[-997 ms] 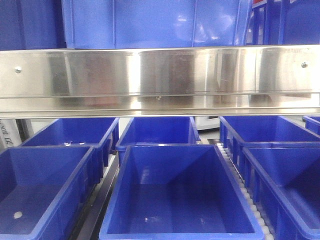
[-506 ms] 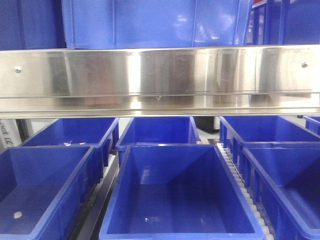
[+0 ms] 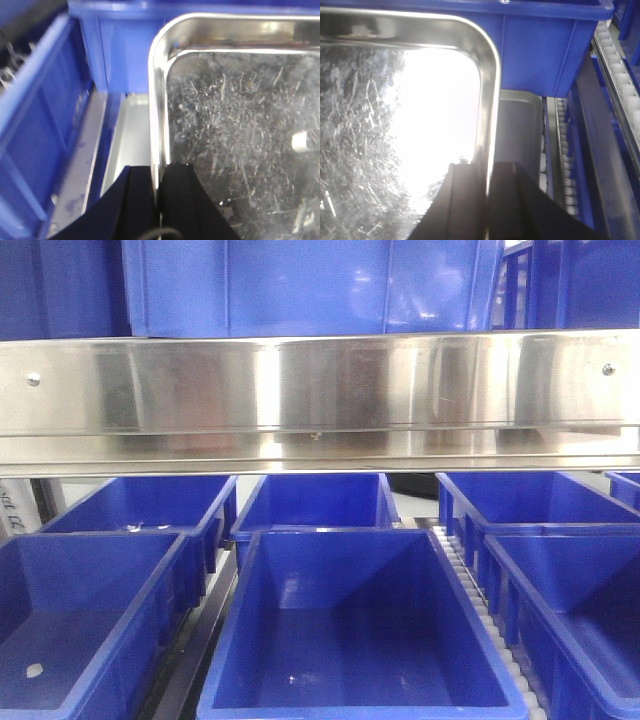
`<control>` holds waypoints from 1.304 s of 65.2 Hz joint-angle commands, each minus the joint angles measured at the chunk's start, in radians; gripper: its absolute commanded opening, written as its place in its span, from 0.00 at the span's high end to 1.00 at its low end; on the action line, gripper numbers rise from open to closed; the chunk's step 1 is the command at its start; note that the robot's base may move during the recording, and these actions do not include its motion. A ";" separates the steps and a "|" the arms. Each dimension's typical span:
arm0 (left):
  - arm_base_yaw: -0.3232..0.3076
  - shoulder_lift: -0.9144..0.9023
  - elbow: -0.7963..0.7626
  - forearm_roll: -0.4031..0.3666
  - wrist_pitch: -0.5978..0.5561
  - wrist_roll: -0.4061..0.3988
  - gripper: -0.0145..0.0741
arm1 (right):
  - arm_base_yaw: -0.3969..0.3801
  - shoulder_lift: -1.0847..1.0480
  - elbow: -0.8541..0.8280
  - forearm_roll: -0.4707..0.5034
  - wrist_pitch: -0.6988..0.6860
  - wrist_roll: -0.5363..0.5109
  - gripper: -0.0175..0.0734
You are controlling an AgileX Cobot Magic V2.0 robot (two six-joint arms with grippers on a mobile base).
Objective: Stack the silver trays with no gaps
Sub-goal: 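Drive to the target shelf holding the tray above the other tray, then lower the held tray onto the silver tray and open both grippers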
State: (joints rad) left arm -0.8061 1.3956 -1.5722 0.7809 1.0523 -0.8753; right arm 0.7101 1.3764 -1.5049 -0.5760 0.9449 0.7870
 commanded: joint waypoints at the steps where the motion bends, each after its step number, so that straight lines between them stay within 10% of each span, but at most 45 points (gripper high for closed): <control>1: 0.038 0.031 -0.001 -0.108 -0.155 0.033 0.86 | 0.003 0.033 -0.009 0.015 -0.121 -0.004 0.82; 23: 0.275 0.161 -0.001 -0.530 -0.354 0.301 0.86 | -0.229 0.145 -0.012 0.345 -0.286 -0.072 0.82; 85: 0.365 0.389 -0.001 -0.511 -0.444 0.327 0.86 | -0.273 0.417 -0.077 0.322 -0.330 -0.102 0.82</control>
State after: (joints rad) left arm -0.4292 1.7862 -1.5667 0.2992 0.6821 -0.5523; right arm 0.4247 1.8021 -1.5628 -0.2784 0.6835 0.6913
